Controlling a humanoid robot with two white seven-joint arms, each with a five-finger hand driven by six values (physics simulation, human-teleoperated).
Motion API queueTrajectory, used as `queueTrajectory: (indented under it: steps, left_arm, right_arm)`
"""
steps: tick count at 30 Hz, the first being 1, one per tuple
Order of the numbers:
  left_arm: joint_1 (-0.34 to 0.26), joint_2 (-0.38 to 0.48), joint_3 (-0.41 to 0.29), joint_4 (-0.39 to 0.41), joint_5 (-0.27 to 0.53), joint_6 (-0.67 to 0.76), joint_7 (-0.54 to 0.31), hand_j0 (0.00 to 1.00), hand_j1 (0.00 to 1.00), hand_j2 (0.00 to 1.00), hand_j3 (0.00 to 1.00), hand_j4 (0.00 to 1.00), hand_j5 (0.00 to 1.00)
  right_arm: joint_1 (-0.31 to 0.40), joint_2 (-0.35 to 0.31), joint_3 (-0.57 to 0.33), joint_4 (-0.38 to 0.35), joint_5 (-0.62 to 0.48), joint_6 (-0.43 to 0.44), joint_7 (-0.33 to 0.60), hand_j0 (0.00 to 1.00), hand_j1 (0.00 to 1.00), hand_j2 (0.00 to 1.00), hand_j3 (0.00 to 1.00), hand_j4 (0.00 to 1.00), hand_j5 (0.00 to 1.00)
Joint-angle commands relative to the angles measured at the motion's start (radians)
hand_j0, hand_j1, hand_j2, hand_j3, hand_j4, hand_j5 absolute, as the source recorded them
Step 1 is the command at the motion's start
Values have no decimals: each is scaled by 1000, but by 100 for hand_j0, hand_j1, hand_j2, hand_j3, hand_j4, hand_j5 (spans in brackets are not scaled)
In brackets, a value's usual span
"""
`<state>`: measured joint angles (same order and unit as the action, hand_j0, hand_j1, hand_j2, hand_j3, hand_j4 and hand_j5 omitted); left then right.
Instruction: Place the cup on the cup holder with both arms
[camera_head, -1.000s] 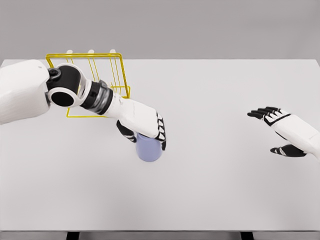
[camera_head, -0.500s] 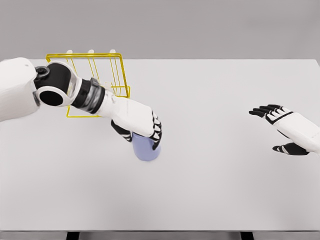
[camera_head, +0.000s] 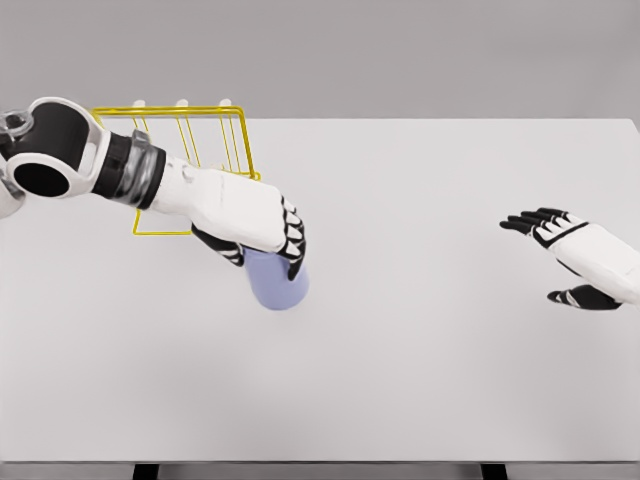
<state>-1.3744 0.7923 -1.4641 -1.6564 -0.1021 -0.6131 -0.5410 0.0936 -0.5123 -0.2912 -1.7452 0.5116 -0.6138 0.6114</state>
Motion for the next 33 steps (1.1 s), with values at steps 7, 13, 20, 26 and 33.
queueTrajectory:
  steps: [7,13,20,26,33]
  left_arm:
    - [2,53,105,-20,13,2,-1,62,62,62,62,62,62]
    - [2,73,157,-25,50,2,-1,62,62,62,62,62,62]
    - [14,97,238,-28,65,2,1,62,62,62,62,62,62]
    - [15,134,291,-28,85,2,1,62,62,62,62,62,62]
    - [15,177,335,-28,101,2,-1,62,62,62,62,62,62]
  right_arm:
    - [0,-2,0,0,-7,3,0,100,100,100,100,100,100]
    - [0,-2,0,0,-7,3,0,100,100,100,100,100,100]
    - [0,-2,0,0,-7,3,0,100,100,100,100,100,100]
    - [0,-2,0,0,-7,3,0,100,100,100,100,100,100]
    - [0,-2,0,0,-7,3,0,100,100,100,100,100,100]
